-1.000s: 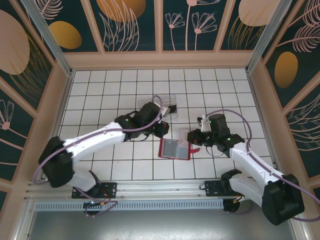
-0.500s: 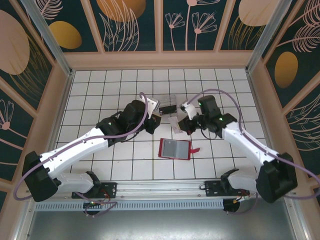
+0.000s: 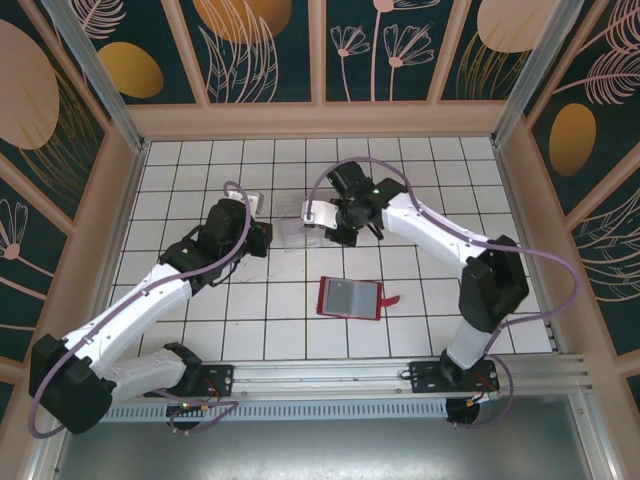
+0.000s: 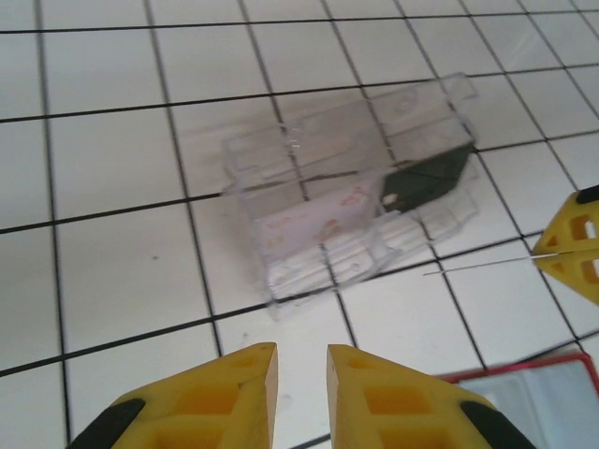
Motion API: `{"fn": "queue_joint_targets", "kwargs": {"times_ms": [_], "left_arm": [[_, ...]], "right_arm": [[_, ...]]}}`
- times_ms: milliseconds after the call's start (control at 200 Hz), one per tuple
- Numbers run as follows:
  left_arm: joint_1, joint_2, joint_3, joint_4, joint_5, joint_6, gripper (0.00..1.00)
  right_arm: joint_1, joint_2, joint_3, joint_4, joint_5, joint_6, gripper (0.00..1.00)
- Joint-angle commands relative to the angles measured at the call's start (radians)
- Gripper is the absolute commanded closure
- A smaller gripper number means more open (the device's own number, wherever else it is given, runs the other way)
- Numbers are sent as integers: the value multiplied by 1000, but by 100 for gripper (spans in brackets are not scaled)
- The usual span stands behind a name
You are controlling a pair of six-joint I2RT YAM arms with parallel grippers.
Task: Take the credit cards out of the card holder
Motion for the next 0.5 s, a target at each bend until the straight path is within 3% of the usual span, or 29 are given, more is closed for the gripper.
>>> {"fn": "queue_joint_targets", "kwargs": {"times_ms": [0, 155, 495], "left_arm": [[56, -31, -24, 27, -64, 34, 78], [80, -45, -40, 57, -177, 109, 78], [80, -160, -114, 127, -260, 106, 76]], "right_arm": [[17, 86, 116, -106, 87, -165, 100], [35, 211, 273, -176, 136, -227, 100], [81, 416, 564, -298, 145, -307, 100]]}}
